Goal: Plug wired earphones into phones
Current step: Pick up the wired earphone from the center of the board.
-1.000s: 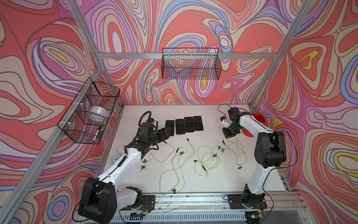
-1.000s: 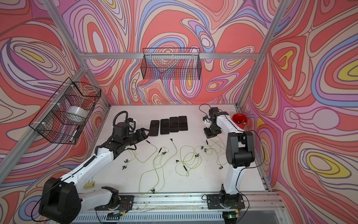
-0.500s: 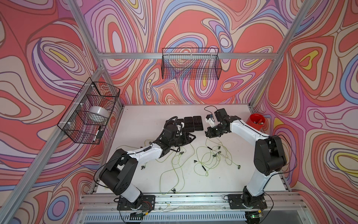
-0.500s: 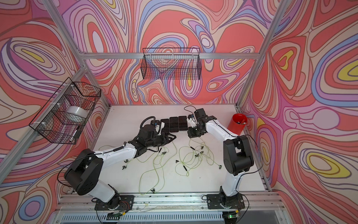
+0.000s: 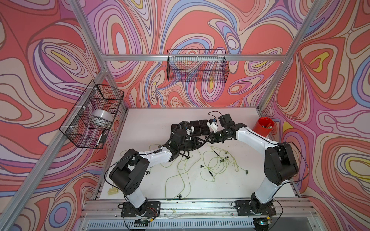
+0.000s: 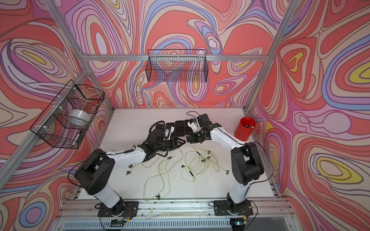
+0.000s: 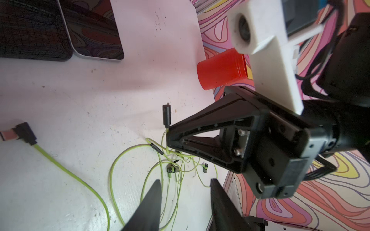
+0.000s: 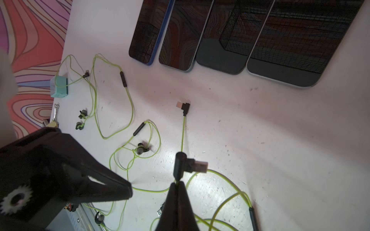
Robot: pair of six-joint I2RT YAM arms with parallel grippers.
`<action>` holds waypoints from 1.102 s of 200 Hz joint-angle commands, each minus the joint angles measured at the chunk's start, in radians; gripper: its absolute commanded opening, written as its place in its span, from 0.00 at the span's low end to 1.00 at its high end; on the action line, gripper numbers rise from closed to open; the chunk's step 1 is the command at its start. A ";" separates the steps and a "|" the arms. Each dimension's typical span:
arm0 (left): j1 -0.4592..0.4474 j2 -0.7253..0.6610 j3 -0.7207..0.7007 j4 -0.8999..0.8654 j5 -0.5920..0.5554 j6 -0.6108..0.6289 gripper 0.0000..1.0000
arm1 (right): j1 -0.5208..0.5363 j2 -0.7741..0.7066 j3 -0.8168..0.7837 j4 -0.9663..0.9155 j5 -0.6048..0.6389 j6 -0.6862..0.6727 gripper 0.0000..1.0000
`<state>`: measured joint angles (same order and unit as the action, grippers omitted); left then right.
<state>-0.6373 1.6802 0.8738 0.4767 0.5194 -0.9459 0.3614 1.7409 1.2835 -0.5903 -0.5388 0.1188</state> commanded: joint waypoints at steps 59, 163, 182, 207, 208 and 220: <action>-0.004 0.067 0.045 0.064 -0.033 0.022 0.40 | 0.036 -0.001 -0.023 -0.016 -0.081 -0.026 0.00; -0.002 0.122 0.061 0.090 -0.079 -0.009 0.28 | 0.045 0.005 -0.037 -0.033 -0.092 -0.049 0.00; 0.000 0.122 0.051 0.105 -0.091 -0.026 0.32 | 0.046 0.003 -0.045 -0.038 -0.093 -0.056 0.00; 0.003 0.134 0.051 0.121 -0.080 -0.037 0.39 | 0.047 -0.007 -0.055 -0.023 -0.106 -0.053 0.00; 0.002 0.135 0.051 0.121 -0.079 -0.038 0.39 | 0.047 -0.007 -0.055 -0.023 -0.106 -0.053 0.00; 0.002 0.143 0.050 0.142 -0.069 -0.050 0.37 | 0.047 -0.007 -0.056 -0.020 -0.105 -0.050 0.00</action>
<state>-0.6361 1.7988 0.9161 0.5526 0.4511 -0.9627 0.4019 1.7432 1.2427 -0.6170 -0.6132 0.0799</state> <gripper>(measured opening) 0.381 0.040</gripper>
